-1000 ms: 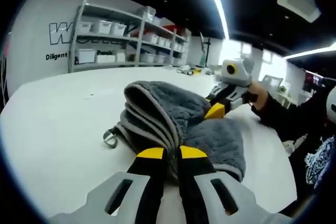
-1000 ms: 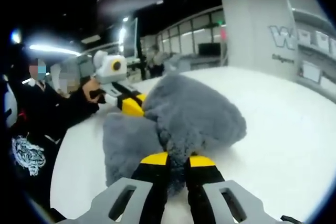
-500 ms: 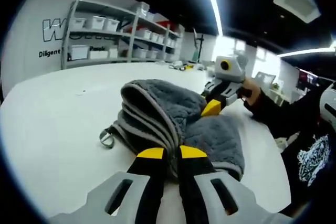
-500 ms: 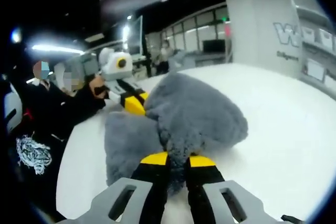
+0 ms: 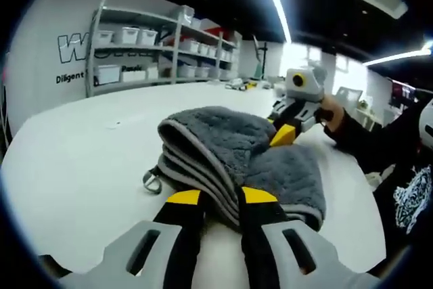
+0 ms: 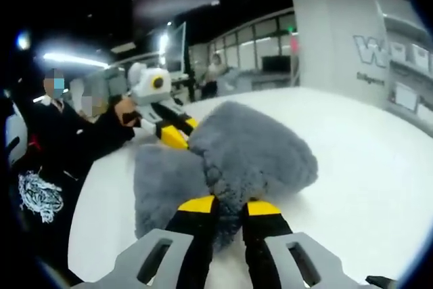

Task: Open the folded towel by lifting each exposed corner and separating the folded layers until the towel lies flat within the target outline without major curled edges

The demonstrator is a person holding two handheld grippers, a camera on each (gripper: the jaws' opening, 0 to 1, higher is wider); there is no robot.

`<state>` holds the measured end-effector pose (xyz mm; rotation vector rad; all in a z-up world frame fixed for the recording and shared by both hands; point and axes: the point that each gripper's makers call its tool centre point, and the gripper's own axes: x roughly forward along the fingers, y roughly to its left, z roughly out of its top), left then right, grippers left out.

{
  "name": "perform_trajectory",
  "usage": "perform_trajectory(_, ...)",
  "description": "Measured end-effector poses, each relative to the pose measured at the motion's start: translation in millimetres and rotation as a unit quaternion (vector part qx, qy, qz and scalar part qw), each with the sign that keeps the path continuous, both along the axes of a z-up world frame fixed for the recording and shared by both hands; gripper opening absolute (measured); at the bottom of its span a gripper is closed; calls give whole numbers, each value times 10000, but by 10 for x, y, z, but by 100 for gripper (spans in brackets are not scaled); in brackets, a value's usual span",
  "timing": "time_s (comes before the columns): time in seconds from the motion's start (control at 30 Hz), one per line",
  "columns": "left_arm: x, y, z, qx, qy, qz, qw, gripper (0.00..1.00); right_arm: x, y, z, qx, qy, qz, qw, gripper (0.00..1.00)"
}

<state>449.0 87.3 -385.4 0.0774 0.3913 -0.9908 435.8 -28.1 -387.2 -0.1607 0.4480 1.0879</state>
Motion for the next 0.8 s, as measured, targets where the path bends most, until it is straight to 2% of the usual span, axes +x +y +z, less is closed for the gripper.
perform_trajectory(0.13, -7, 13, 1, 52, -52, 6, 10000, 21, -3, -18, 4, -18, -92, 33, 10000, 16)
perform_trajectory(0.23, 40, 67, 19, 126, -198, 138, 9996, 31, -21, -56, 6, -101, -192, 102, 9997, 21)
perform_trajectory(0.33, 76, 127, 34, 137, -212, 275, 9993, 41, -19, -79, 13, -145, -262, 111, 9995, 27)
perform_trajectory(0.53, 169, 238, 56, 231, -328, 620, 9973, 58, 128, -165, 65, -229, -574, -200, 9979, 55)
perform_trajectory(0.67, 259, 329, 96, 252, -471, 920, 9943, 75, 226, -221, 129, -212, -760, -427, 9960, 75)
perform_trajectory(0.73, 313, 380, 132, 226, -559, 1102, 9921, 83, 245, -227, 155, -201, -845, -465, 9951, 83)
perform_trajectory(0.8, 367, 466, 169, 258, -665, 1359, 9882, 85, 258, -227, 179, -188, -937, -481, 9943, 87)
